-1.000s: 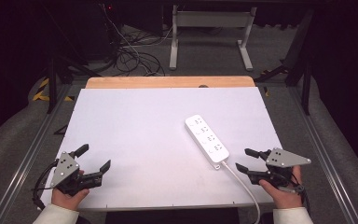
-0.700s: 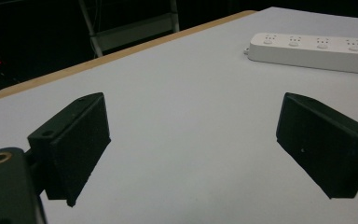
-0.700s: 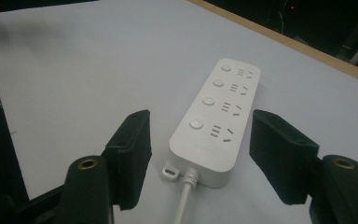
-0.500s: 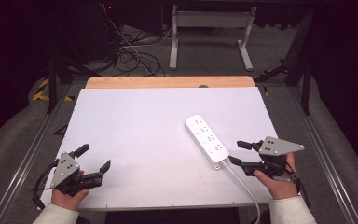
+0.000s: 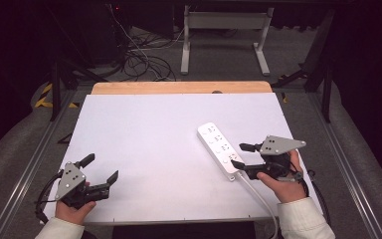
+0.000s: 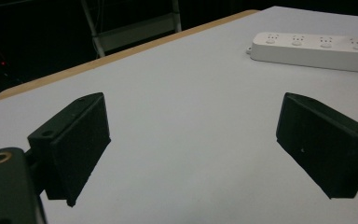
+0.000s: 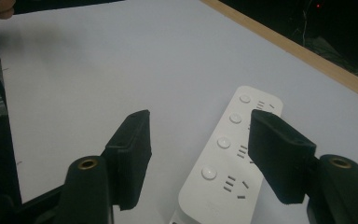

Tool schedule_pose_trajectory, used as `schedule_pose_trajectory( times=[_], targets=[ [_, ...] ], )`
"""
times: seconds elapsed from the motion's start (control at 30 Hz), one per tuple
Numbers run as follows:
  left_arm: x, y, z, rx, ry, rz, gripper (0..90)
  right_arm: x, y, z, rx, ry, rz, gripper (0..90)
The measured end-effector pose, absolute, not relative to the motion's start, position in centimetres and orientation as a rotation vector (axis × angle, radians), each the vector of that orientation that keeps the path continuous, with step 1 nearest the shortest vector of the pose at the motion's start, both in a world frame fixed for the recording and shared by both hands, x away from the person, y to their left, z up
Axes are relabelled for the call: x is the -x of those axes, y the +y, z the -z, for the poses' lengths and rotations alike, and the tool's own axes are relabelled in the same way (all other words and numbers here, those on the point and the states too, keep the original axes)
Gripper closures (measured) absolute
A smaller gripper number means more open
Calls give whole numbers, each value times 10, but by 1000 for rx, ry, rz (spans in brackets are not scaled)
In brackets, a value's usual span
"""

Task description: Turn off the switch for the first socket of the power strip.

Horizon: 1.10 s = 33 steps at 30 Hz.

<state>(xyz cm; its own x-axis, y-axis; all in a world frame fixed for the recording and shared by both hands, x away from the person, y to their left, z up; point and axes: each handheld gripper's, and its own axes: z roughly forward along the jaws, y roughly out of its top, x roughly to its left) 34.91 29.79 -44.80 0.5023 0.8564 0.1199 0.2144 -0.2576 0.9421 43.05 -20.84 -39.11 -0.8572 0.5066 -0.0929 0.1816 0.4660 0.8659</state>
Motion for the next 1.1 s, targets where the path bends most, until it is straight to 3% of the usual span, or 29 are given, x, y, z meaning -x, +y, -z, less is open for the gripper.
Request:
schedule_pose_trajectory(
  times=[0.77,0.9,0.93,1.07,1.1],
  targets=[
    [-349,299,448,-1756,910,-818,99,-455,-176,388,-565,2451,-1302,432],
    [-349,299,448,-1759,908,-819,99,-457,-174,384,-598,2522,-1271,671],
    [-349,299,448,-1759,908,-819,99,-457,-174,384,-598,2522,-1271,671],
    [-349,299,449,-1757,910,-815,99,-462,-172,378,-654,2556,-1214,894],
    [-349,299,449,-1757,910,-815,99,-463,-171,378,-665,2557,-1197,900]
  ],
)
